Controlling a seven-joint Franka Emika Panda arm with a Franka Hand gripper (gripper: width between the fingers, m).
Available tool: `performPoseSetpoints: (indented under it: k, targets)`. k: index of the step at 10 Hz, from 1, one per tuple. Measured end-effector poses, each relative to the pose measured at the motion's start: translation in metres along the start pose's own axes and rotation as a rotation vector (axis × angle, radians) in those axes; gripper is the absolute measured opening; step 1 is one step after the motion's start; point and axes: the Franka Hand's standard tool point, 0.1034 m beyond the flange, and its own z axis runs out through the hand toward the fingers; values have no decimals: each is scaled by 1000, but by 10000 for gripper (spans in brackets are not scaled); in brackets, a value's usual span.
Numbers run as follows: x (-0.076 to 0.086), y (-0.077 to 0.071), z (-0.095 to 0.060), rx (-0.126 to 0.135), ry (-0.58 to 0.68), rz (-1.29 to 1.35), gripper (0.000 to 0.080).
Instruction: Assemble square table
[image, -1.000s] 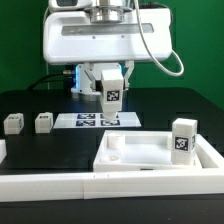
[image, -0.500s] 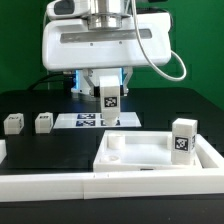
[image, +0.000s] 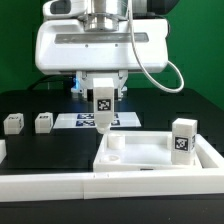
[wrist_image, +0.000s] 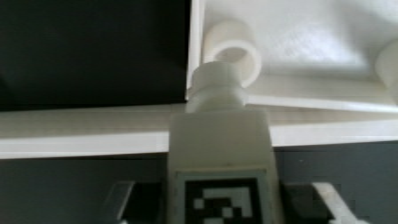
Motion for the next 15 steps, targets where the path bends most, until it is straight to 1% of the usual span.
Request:
performPoseSetpoints:
  k: [1,2,3,4,5,6,11,12,13,15]
  targets:
    - [1,2,1,-9,22,-3,288]
    - [-2,5,7,-24,45,-8,288]
    - [-1,2,9,-19,38,-11,288]
    - [5,0,9,-27,78,-17,288]
    - [10,-1,11,-44,145,-27,288]
    - [7,-5,17,-43,142,-33,288]
    - [7,-6,19,-42,141,-36,288]
    - [4,-10,23,-40,137,-43,288]
    - [5,-14,26,-38,137,-49,288]
    - [4,-14,30,-39,132,-53,288]
